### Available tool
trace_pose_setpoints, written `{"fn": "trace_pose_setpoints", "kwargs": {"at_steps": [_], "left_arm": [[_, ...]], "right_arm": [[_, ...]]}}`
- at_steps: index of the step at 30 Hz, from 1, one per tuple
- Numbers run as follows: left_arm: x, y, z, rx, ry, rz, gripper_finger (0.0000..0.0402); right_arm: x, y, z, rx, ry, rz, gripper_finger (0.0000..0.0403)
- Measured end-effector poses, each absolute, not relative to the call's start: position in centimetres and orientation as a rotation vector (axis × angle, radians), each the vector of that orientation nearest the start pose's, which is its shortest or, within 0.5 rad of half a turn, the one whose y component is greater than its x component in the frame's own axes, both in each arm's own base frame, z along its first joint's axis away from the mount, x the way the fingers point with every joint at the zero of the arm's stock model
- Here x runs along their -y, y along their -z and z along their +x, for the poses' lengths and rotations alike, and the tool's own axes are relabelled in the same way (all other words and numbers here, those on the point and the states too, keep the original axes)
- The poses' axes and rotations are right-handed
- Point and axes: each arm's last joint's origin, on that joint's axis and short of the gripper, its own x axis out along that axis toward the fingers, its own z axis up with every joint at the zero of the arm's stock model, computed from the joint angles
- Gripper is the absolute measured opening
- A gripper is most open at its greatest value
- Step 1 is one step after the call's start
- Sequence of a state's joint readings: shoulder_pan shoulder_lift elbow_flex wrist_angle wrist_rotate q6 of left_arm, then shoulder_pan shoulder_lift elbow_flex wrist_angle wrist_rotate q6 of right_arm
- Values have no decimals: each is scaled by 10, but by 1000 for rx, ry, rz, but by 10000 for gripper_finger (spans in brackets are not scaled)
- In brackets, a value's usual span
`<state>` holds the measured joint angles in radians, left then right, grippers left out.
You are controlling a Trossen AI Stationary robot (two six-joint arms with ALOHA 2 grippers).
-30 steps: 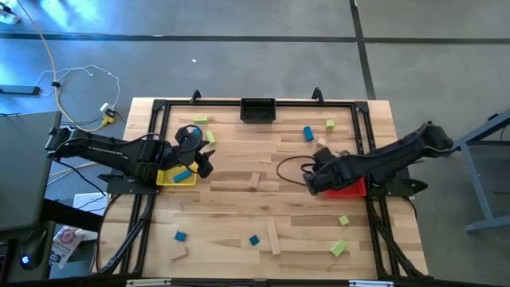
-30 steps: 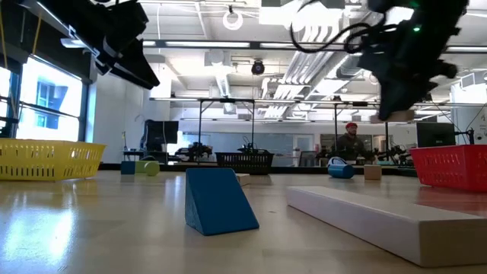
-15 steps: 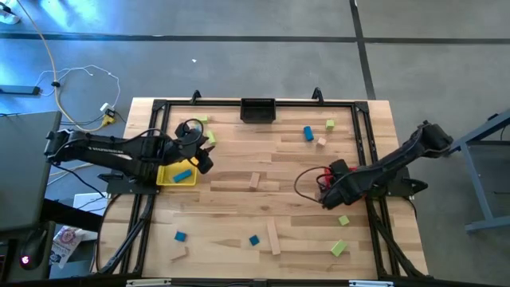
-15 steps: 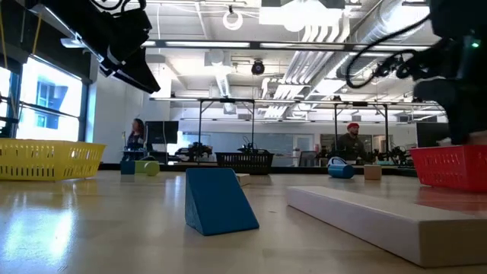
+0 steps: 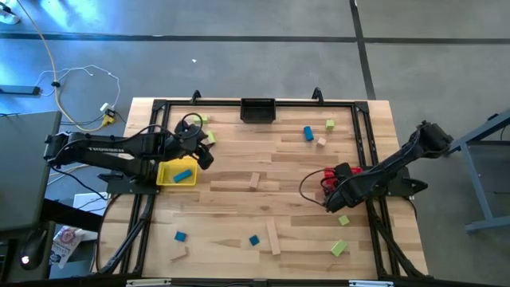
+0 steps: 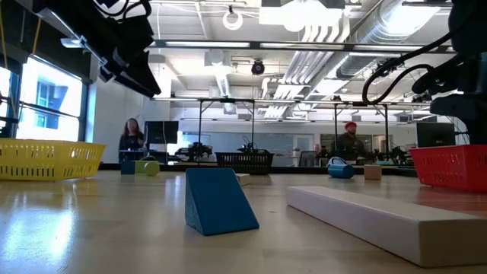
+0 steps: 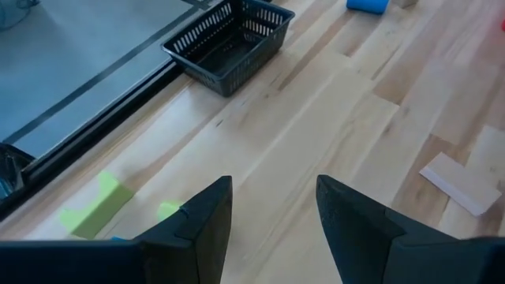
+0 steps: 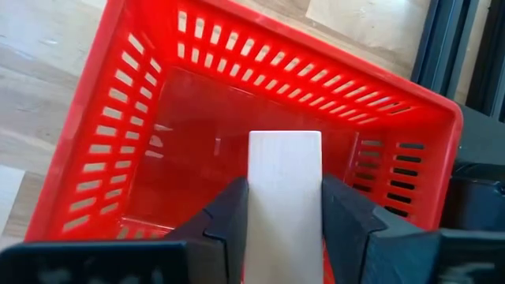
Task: Sort & place blocks by color
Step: Put the light brown block into the red bin, then put the light green block into the black bin
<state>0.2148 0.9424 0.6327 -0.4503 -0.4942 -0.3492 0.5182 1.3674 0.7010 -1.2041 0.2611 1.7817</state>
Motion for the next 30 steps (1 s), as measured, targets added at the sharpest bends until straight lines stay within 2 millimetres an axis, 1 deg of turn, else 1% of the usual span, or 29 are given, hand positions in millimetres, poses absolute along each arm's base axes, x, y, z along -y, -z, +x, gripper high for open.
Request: {"fn": "trace_pose_setpoints", "kwargs": {"at_steps": [4, 8, 11, 16, 22, 25, 30], "left_arm": [[-54, -235, 177, -621, -800, -290, 170], [-56, -235, 176, -572, -824, -447, 170], [-57, -234, 176, -535, -853, -547, 170], [-63, -232, 176, -512, -921, -587, 170], [-76, -226, 176, -503, -1032, -630, 170], [-84, -222, 175, -491, -1092, -676, 170], [-100, -219, 173, -458, -1148, -739, 170]], "right_arm": [[-77, -166, 150, -1219, 1227, 613, 133], [-77, -166, 150, -1217, 1224, 617, 165], [-78, -169, 152, -1217, 1217, 634, 180], [-79, -184, 158, -1132, 1252, 624, 184], [-78, -204, 162, -1036, 1266, 543, 185], [-78, -208, 165, -992, 1260, 523, 185], [-75, -209, 166, -985, 1273, 519, 185]]}}
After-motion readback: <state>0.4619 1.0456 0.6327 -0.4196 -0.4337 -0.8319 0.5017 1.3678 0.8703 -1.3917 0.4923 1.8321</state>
